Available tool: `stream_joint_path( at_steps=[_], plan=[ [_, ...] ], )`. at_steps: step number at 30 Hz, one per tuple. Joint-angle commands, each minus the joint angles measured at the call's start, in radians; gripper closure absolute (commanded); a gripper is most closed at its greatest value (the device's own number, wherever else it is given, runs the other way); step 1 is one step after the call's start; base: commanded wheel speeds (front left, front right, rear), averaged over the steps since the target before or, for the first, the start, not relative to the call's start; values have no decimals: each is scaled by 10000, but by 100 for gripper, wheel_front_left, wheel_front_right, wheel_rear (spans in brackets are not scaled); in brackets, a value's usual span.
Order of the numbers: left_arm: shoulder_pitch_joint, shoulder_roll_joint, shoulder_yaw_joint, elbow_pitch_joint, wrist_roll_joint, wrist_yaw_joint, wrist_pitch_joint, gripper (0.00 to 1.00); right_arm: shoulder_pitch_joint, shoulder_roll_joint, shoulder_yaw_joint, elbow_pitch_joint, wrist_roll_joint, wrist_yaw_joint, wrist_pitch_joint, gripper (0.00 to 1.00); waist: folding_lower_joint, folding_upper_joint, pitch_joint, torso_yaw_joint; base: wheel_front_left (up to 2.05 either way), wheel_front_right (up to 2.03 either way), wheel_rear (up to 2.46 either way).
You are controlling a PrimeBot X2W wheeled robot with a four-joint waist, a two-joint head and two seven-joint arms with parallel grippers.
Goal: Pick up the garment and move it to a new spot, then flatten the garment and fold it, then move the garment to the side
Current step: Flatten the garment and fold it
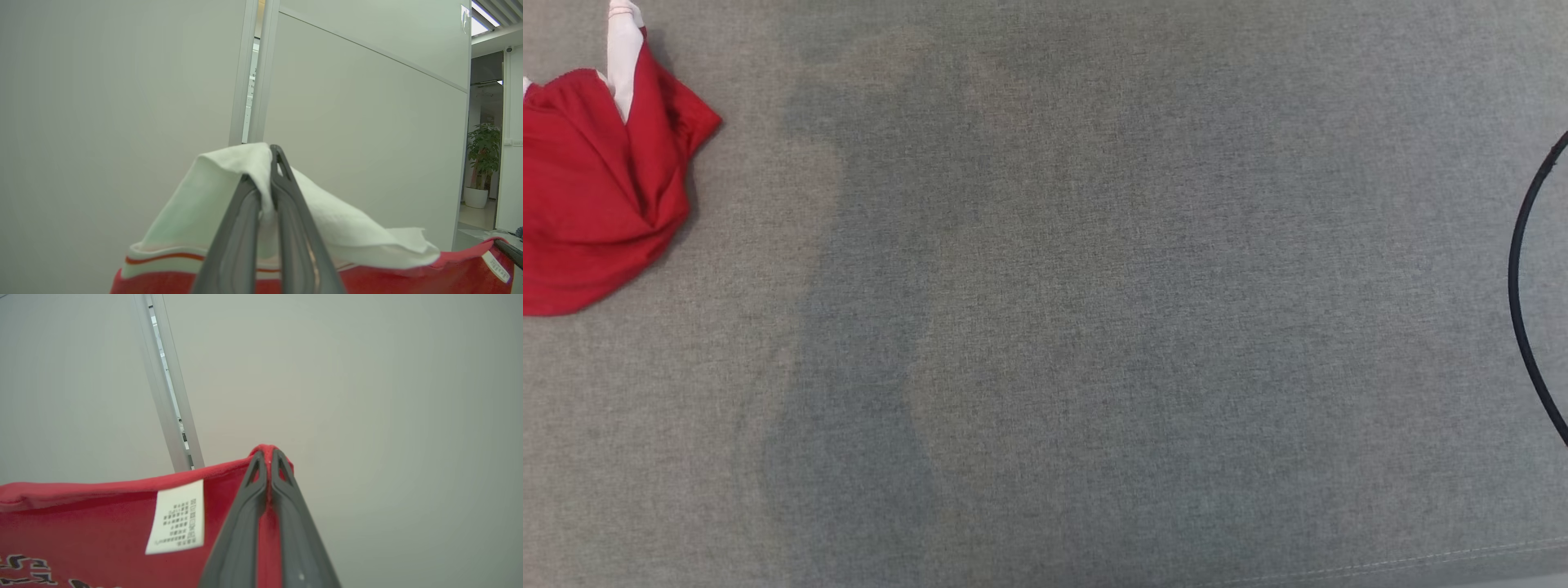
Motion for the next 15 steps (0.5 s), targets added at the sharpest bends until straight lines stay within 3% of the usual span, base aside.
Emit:
stream_joint_path(
  at_steps=[1,15],
  plan=[
    [-93,30,-135,139,-63,-29,-61,100,-38,-60,144,197,73,-6,-63,100,-1,0,68,-41,0,0,0],
    [-526,218,-1317,958,-722,-29,-254,100,-405,-287,1078,1183,615,-6,-367,100,-1,0,721,-302,0,0,0]
  ],
)
